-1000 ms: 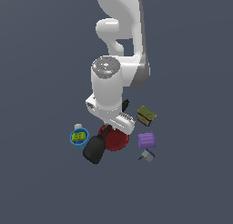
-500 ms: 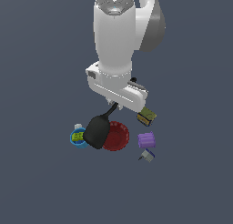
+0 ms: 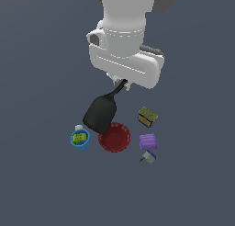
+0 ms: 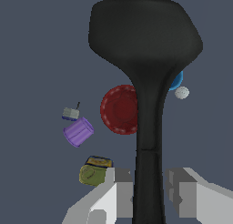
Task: Pick up a designated object from a clutter of objects.
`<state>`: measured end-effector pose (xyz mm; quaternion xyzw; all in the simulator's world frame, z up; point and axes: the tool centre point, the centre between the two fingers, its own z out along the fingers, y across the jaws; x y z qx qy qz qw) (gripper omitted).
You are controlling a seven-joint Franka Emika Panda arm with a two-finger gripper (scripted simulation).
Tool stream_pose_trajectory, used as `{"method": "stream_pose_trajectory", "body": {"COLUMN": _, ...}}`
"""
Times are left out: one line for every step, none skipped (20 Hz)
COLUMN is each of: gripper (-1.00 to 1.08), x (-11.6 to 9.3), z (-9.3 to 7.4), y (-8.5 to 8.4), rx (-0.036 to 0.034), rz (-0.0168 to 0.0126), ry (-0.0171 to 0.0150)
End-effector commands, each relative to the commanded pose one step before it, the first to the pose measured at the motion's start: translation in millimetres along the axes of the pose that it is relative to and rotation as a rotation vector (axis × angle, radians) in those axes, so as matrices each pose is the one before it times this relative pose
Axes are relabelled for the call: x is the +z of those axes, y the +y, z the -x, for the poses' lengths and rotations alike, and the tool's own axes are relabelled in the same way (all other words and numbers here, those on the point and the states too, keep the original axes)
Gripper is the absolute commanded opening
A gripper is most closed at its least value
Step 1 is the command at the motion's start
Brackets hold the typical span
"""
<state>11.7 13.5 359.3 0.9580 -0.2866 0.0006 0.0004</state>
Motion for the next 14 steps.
{"method": "stream_pose_trajectory", "body": {"gripper": -1.00, "x": -15.49, "z": 3.19, "y": -1.36, "rx": 0.00016, "rz": -0.00002, "ry": -0.00007}}
{"method": "stream_pose_trajectory", "body": {"gripper": -1.00, "x": -4.63, "z": 0.93, "y": -0.50, "rx": 0.00000, "rz": 0.00000, "ry": 0.00000}}
{"method": "stream_pose_trajectory", "body": {"gripper": -1.00, "x": -3.82, "z": 0.66, "y": -0.54, "rx": -0.00028, "rz": -0.00009, "ry": -0.00062}}
{"method": "stream_pose_trajectory", "body": {"gripper": -1.00, "x": -3.52, "z": 0.69, "y": -0.40, "rx": 0.00000, "rz": 0.00000, "ry": 0.00000}}
{"method": "stream_pose_trajectory", "body": {"gripper": -1.00, "x": -2.97, "z": 0.56, "y": -0.36, "rx": 0.00000, "rz": 0.00000, "ry": 0.00000}}
{"method": "stream_pose_trajectory", "body": {"gripper": -1.00, "x": -2.18, "z": 0.28, "y": -0.39, "rx": -0.00029, "rz": -0.00013, "ry": -0.00061}}
{"method": "stream_pose_trajectory", "body": {"gripper": -1.00, "x": -1.86, "z": 0.29, "y": -0.27, "rx": 0.00000, "rz": 0.00000, "ry": 0.00000}}
{"method": "stream_pose_trajectory", "body": {"gripper": -1.00, "x": -1.31, "z": 0.16, "y": -0.24, "rx": 0.00000, "rz": 0.00000, "ry": 0.00000}}
{"method": "stream_pose_trajectory", "body": {"gripper": -1.00, "x": -0.76, "z": 0.02, "y": -0.20, "rx": 0.00000, "rz": 0.00000, "ry": 0.00000}}
{"method": "stream_pose_trajectory", "body": {"gripper": -1.00, "x": -0.21, "z": -0.11, "y": -0.16, "rx": 0.00000, "rz": 0.00000, "ry": 0.00000}}
{"method": "stream_pose_trajectory", "body": {"gripper": -1.00, "x": 0.35, "z": -0.25, "y": -0.12, "rx": 0.00000, "rz": 0.00000, "ry": 0.00000}}
{"method": "stream_pose_trajectory", "body": {"gripper": -1.00, "x": 0.88, "z": -0.37, "y": -0.07, "rx": 0.00000, "rz": 0.00000, "ry": 0.00000}}
{"method": "stream_pose_trajectory", "body": {"gripper": -1.00, "x": 0.78, "z": -0.28, "y": -0.02, "rx": 0.00000, "rz": 0.00000, "ry": 0.00000}}
{"method": "stream_pose_trajectory", "body": {"gripper": -1.00, "x": 0.28, "z": -0.10, "y": 0.00, "rx": 0.00000, "rz": 0.00000, "ry": 0.00000}}
